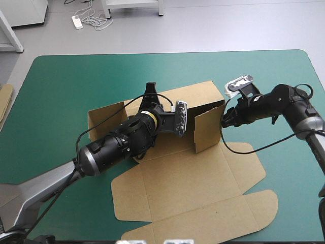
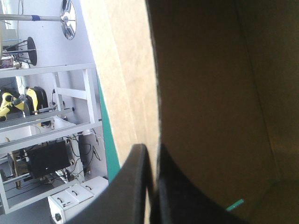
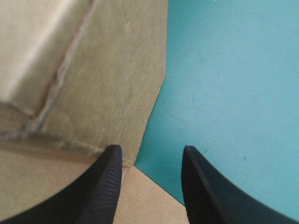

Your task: Fold the box

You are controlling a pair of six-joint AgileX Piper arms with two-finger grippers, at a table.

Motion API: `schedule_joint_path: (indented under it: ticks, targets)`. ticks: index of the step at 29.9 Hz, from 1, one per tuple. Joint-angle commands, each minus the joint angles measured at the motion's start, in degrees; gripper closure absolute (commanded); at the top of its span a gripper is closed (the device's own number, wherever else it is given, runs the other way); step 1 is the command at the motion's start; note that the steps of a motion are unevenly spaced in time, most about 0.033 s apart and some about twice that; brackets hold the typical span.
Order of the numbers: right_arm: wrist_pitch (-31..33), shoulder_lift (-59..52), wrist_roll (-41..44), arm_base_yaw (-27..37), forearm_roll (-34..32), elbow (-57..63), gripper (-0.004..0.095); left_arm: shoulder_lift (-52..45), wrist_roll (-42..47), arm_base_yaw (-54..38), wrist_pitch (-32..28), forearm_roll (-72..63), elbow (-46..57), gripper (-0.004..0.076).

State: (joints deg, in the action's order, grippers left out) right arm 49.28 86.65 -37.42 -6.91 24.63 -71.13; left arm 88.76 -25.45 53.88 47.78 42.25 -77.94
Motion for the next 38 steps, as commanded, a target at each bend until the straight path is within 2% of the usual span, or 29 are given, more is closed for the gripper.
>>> schedule_joint_path:
  ticks: [1,6,14,20,27,38]
  targets:
    - [-2.2,-3.0,-1.5,0.3,2.1,1.2,0.0518,-1.4,0.8,0.1,2.4,-1.2,-0.9,0.0733]
    - [-3.1,-3.1,-4.2,0.3,4.7,2.0,0.0534,-1.4,0.8,0.1,2.3,-0.9,-0.9,0.0733]
    - [3.2,-3.1,-11.1,0.3,9.7,2.0,0.0542,-1.4,0.8,0.1,2.5,-0.3,-0.9,0.0733]
    - [-1.9,-3.0,-13.7,0.3,9.4,2.0,0.0527,-1.4,0.8,0.1,2.5,0.4,-0.9,0.0733]
    - [-1.5,-1.9,-15.4,0.3,11.1,2.0,0.0395,-1.4,0.8,0.1,2.5,0.4,-0.9,0.0733]
    - [-4.4,-1.7,-19.5,0.3,17.5,2.0,0.0394,-1.4,2.0,0.1,0.3,0.7,-0.9,0.0733]
